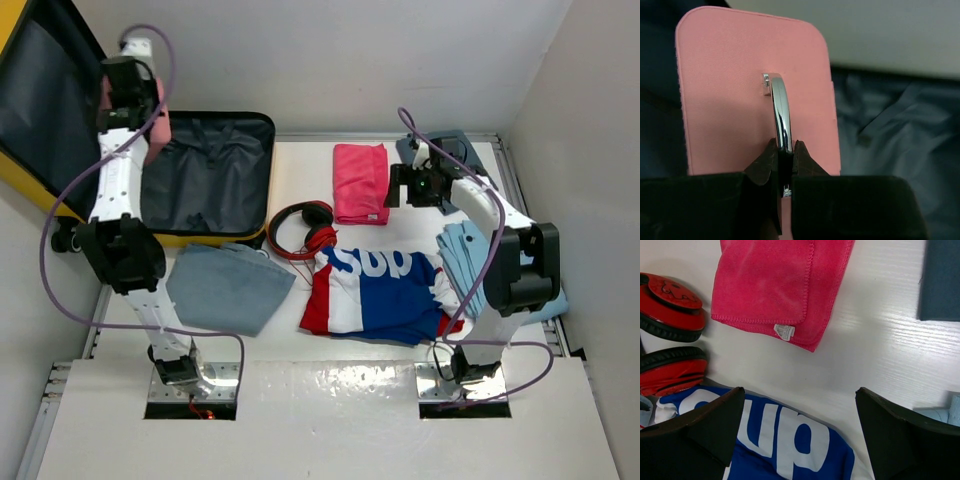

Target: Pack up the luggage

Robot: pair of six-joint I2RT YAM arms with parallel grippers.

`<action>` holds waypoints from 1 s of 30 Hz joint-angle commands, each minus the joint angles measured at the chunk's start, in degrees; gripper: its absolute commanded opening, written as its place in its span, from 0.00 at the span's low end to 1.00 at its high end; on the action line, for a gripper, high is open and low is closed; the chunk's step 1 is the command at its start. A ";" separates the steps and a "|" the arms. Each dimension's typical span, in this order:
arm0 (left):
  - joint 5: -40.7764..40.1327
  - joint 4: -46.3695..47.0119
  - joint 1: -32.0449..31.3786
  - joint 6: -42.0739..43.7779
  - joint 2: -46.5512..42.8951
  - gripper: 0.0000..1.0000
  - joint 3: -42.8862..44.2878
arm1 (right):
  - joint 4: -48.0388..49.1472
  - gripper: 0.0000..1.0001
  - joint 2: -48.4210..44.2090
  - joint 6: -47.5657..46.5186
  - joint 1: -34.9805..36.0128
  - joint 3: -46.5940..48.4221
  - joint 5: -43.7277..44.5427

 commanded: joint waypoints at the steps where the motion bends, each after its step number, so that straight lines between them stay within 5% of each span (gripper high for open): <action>1: -13.01 5.61 -5.81 13.58 1.06 0.00 -2.23 | 0.99 0.91 0.30 0.85 0.66 2.60 -0.50; 6: -31.36 10.17 -12.13 22.11 7.74 0.00 -6.80 | 0.73 0.91 0.13 0.32 1.27 2.34 0.64; 13: -42.73 23.44 -18.81 31.25 17.92 0.00 -14.10 | -0.23 0.91 -0.31 -1.17 1.54 2.69 2.48; 19: -28.09 16.43 -22.42 23.63 18.31 0.00 -13.49 | -0.24 0.91 -1.27 -1.96 1.45 2.34 3.54; 22: -17.23 11.95 -22.96 18.80 16.90 0.20 -13.49 | -0.50 0.91 -1.19 -1.87 1.36 2.34 3.37; 23: -14.04 10.81 -22.96 17.65 16.90 0.41 -13.49 | -0.41 0.91 -1.19 -1.70 1.36 2.51 3.28; 25: -7.71 8.43 -22.96 15.18 15.32 0.61 -13.49 | -0.67 0.91 -0.84 -1.61 1.71 3.22 3.01; 26: -1.94 8.42 -22.26 14.31 14.79 0.82 -13.49 | -0.59 0.91 -0.58 -1.35 1.71 3.48 2.93; 30: 7.69 7.72 -19.89 8.42 11.45 0.93 -12.97 | -0.24 0.91 0.39 -0.03 2.42 6.28 0.56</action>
